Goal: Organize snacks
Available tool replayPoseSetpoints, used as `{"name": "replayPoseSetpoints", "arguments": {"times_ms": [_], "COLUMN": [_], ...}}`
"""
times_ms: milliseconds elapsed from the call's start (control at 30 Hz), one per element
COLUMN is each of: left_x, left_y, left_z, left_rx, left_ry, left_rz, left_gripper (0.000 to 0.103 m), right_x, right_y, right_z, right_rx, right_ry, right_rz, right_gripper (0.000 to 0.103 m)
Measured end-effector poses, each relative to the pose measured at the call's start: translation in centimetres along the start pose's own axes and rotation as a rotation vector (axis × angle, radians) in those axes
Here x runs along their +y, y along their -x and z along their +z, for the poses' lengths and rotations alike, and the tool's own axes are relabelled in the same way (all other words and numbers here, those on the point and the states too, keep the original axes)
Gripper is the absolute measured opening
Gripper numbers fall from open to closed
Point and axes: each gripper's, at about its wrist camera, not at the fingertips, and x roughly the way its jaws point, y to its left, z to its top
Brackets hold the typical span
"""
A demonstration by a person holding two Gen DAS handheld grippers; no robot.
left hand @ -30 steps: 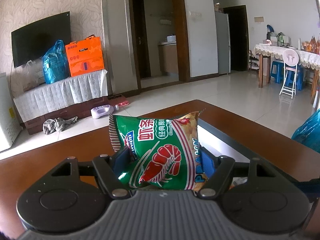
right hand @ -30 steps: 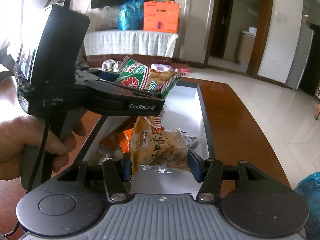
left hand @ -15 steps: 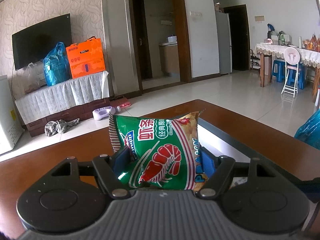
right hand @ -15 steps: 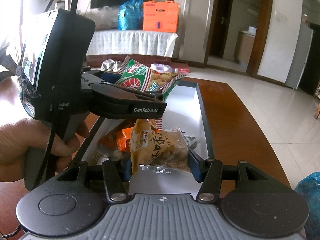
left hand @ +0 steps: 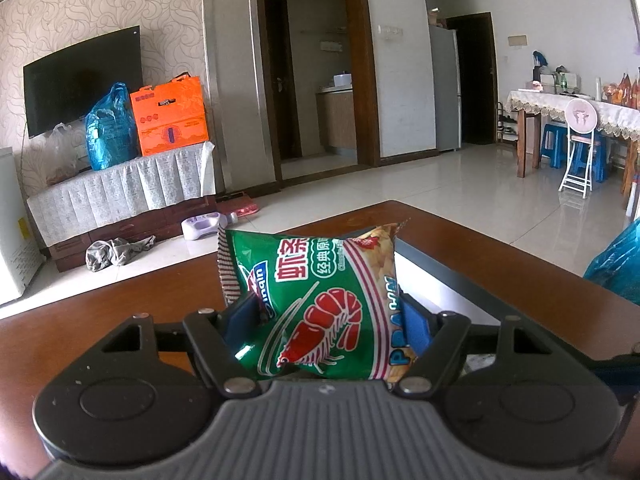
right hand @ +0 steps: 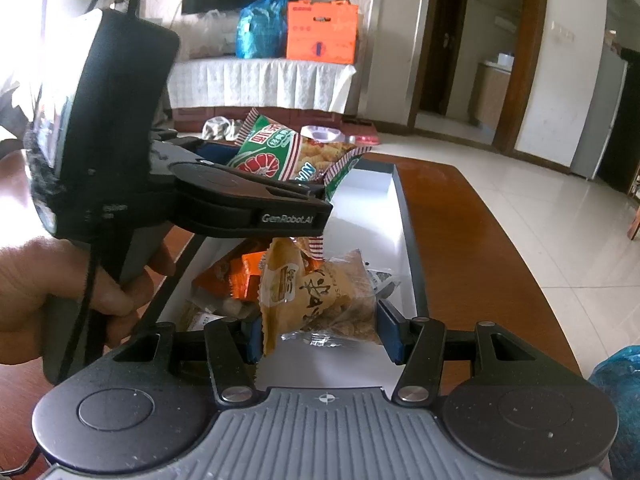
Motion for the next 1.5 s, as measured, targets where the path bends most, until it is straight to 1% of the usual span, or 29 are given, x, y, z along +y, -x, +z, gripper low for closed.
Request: {"name": "replayPoseSetpoints", "arguments": {"times_ms": [100, 167, 233, 267, 300, 367, 467, 600, 667, 833, 900, 1000, 1067, 1167, 1333, 1400, 1500], "left_x": [0.2, 0.4, 0.5, 0.6, 0.8, 1.0, 1.2, 1.7, 1.9, 2.6, 2.6, 3.2, 3.2, 2.6, 1.3, 1.0, 0.1], "left_y": [0.2, 0.5, 0.7, 0.9, 1.1, 1.7, 2.7, 4.5, 5.8, 9.8, 11.1, 13.1, 14.2, 16.0, 19.0, 20.1, 21.7], "left_z": [0.0, 0.1, 0.1, 0.1, 0.2, 0.3, 0.4, 0.5, 0.5, 0.2, 0.1, -0.6, -1.3, -2.6, -4.5, -5.1, -5.5], "left_rx": [-0.001, -0.005, -0.006, -0.008, -0.012, -0.019, -0.033, -0.043, -0.050, -0.068, -0.066, -0.045, -0.027, -0.004, -0.008, -0.016, -0.061], "left_ry": [0.005, 0.000, -0.002, 0.001, 0.007, 0.019, 0.024, 0.037, 0.041, 0.026, 0.017, 0.029, 0.033, 0.017, -0.007, -0.002, -0.008], "left_rz": [-0.007, -0.005, 0.012, 0.016, 0.014, 0.023, 0.033, 0.041, 0.045, 0.062, 0.080, 0.105, 0.107, 0.139, 0.158, 0.156, 0.151], "left_gripper": [0.075, 0.077, 0.079, 0.081, 0.085, 0.089, 0.089, 0.089, 0.089, 0.089, 0.090, 0.091, 0.091, 0.091, 0.091, 0.101, 0.102], "right_x": [0.0, 0.2, 0.4, 0.4, 0.5, 0.5, 0.4, 0.6, 1.1, 2.2, 2.5, 3.3, 3.8, 4.3, 4.5, 4.6, 4.6], "right_y": [-0.3, -0.4, -0.2, 0.0, 0.3, 1.0, 1.8, 3.4, 4.6, 7.6, 8.6, 9.6, 10.1, 10.7, 11.4, 11.6, 11.8], "right_z": [-0.1, -0.2, -0.3, -0.3, -0.3, -0.3, -0.4, -0.8, -1.0, -2.1, -2.5, -3.3, -4.0, -5.1, -6.6, -7.0, -7.3], "right_rx": [-0.002, -0.001, -0.002, -0.009, -0.022, -0.044, -0.052, -0.056, -0.072, -0.093, -0.093, -0.074, -0.053, -0.029, 0.002, 0.007, -0.001], "right_ry": [0.009, 0.022, 0.025, 0.025, 0.026, 0.026, 0.015, 0.009, 0.013, 0.019, 0.007, -0.008, -0.006, -0.017, -0.023, -0.017, -0.005], "right_rz": [-0.008, -0.010, -0.021, -0.026, -0.029, -0.028, -0.029, -0.032, -0.043, -0.047, -0.046, -0.041, -0.042, -0.031, -0.025, -0.035, -0.049], "right_gripper": [0.056, 0.058, 0.066, 0.079, 0.088, 0.094, 0.097, 0.099, 0.103, 0.103, 0.103, 0.103, 0.103, 0.103, 0.103, 0.103, 0.103]}}
